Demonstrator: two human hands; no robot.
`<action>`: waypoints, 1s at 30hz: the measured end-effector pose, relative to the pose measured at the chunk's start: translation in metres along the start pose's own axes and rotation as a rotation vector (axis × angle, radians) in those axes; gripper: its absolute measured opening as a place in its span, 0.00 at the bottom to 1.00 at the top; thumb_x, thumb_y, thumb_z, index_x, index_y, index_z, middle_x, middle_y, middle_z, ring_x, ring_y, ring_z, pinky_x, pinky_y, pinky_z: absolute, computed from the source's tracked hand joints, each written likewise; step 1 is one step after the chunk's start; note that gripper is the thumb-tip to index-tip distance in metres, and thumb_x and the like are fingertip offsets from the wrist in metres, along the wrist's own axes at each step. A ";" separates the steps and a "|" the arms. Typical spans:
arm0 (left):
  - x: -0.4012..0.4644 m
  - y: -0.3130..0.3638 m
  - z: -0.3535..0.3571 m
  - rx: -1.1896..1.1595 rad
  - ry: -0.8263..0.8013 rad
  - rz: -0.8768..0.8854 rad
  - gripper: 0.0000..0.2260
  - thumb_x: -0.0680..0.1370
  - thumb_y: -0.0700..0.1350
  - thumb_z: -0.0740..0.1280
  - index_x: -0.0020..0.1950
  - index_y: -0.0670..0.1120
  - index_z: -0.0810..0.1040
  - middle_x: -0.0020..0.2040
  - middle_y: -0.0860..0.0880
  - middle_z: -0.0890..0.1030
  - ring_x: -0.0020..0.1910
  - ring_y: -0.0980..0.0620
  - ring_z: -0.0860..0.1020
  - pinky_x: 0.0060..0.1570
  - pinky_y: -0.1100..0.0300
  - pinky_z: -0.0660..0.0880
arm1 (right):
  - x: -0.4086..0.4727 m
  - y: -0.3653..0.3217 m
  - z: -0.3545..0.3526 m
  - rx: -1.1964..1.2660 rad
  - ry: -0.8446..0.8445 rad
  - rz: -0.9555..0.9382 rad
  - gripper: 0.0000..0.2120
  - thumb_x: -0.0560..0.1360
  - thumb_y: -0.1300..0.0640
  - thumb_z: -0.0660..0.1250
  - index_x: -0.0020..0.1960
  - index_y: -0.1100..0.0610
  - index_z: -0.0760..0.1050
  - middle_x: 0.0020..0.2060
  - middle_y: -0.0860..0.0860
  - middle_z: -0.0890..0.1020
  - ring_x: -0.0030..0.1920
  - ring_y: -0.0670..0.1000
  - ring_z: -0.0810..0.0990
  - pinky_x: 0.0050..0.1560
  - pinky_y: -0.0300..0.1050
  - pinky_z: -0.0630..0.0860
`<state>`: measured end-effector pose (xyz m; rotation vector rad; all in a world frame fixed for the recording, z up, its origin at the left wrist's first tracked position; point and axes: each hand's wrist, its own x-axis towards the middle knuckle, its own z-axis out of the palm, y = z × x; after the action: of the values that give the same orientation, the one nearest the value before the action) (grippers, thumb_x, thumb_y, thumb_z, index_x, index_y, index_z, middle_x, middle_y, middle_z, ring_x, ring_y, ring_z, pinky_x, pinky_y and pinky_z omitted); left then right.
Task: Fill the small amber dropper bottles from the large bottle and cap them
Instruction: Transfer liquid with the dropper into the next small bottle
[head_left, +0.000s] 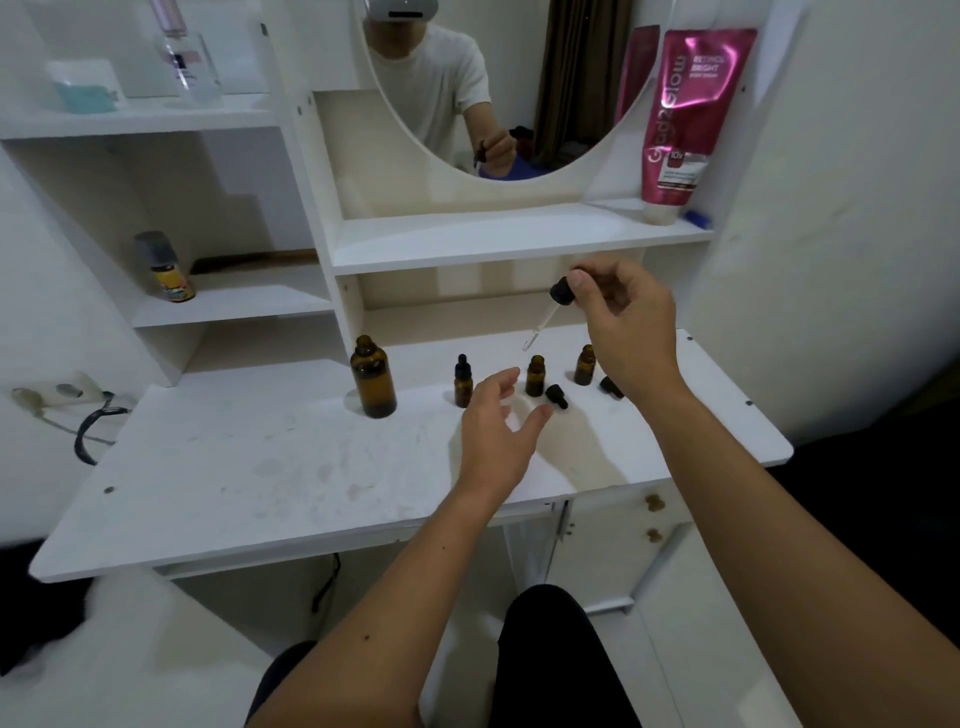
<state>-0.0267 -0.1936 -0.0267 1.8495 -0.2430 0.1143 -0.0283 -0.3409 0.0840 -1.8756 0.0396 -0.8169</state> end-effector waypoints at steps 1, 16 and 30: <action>0.004 0.000 0.004 0.009 -0.003 -0.001 0.26 0.78 0.51 0.75 0.73 0.53 0.72 0.70 0.56 0.76 0.64 0.55 0.75 0.63 0.59 0.75 | 0.001 0.003 -0.003 -0.003 0.003 0.000 0.06 0.83 0.55 0.71 0.58 0.52 0.83 0.48 0.43 0.87 0.52 0.44 0.86 0.56 0.36 0.81; 0.051 -0.009 0.025 -0.015 0.039 0.015 0.16 0.78 0.41 0.75 0.64 0.45 0.80 0.58 0.52 0.84 0.58 0.55 0.81 0.63 0.59 0.78 | 0.007 0.034 0.000 -0.004 -0.033 0.007 0.06 0.83 0.58 0.70 0.57 0.57 0.83 0.45 0.47 0.89 0.49 0.43 0.88 0.55 0.39 0.82; 0.054 -0.015 0.023 -0.010 0.038 0.023 0.12 0.79 0.40 0.74 0.61 0.48 0.82 0.52 0.58 0.85 0.51 0.65 0.81 0.54 0.72 0.75 | 0.007 0.035 0.011 -0.079 -0.092 -0.008 0.03 0.82 0.57 0.71 0.51 0.55 0.83 0.44 0.47 0.88 0.44 0.41 0.85 0.34 0.27 0.75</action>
<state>0.0282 -0.2178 -0.0366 1.8331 -0.2374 0.1639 -0.0051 -0.3506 0.0560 -1.9871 0.0066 -0.7430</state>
